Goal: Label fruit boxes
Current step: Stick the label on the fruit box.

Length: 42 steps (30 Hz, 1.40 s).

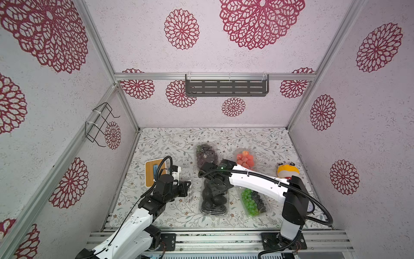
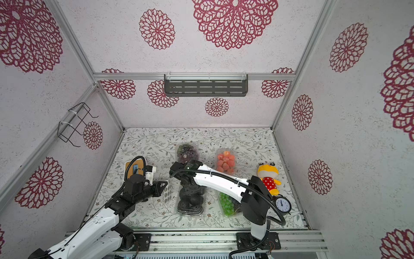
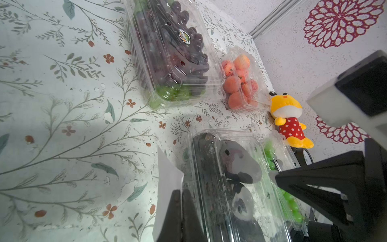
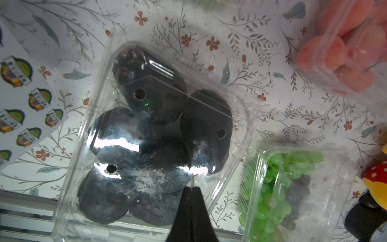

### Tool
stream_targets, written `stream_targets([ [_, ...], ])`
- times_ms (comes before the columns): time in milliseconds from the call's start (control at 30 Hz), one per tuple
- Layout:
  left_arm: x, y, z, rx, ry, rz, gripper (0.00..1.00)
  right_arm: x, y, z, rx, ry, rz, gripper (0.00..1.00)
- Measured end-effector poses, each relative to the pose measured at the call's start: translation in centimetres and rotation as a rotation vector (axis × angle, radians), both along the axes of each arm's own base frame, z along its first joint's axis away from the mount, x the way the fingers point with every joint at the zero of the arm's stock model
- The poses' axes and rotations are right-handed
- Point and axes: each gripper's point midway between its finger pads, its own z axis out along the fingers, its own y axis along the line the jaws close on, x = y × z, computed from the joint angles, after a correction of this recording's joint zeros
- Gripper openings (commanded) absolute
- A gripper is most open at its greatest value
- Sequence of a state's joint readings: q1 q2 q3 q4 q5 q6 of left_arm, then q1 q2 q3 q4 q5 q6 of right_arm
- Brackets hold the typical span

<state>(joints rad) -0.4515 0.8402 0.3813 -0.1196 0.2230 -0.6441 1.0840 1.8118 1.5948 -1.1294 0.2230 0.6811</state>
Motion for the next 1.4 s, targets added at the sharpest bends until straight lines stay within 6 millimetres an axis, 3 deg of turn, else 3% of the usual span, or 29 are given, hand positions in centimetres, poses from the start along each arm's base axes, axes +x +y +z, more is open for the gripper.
stream_targets([
  [600, -0.6, -1.1, 0.6, -0.025, -0.019, -0.051, 0.0, -1.4, 2.3, -3.3, 0.064, 0.095, 0.036, 0.0],
  [733, -0.4, -0.9, 0.5, -0.016, -0.022, -0.037, 0.0, -1.4, 2.2, -3.0, 0.132, 0.102, 0.027, 0.0],
  [1000, -0.2, -0.7, 0.0, -0.001, -0.009, -0.023, 0.0, -1.9, 2.9, -3.0, 0.276, 0.126, 0.041, 0.26],
  [1267, 0.1, -0.3, -0.8, 0.024, 0.009, 0.002, 0.0, -2.2, 3.7, -2.7, 0.401, 0.136, 0.06, 0.29],
  [1400, 0.6, 0.1, -2.8, 0.075, 0.06, 0.028, 0.0, -2.7, 4.8, -2.6, 0.492, 0.161, 0.084, 0.29],
])
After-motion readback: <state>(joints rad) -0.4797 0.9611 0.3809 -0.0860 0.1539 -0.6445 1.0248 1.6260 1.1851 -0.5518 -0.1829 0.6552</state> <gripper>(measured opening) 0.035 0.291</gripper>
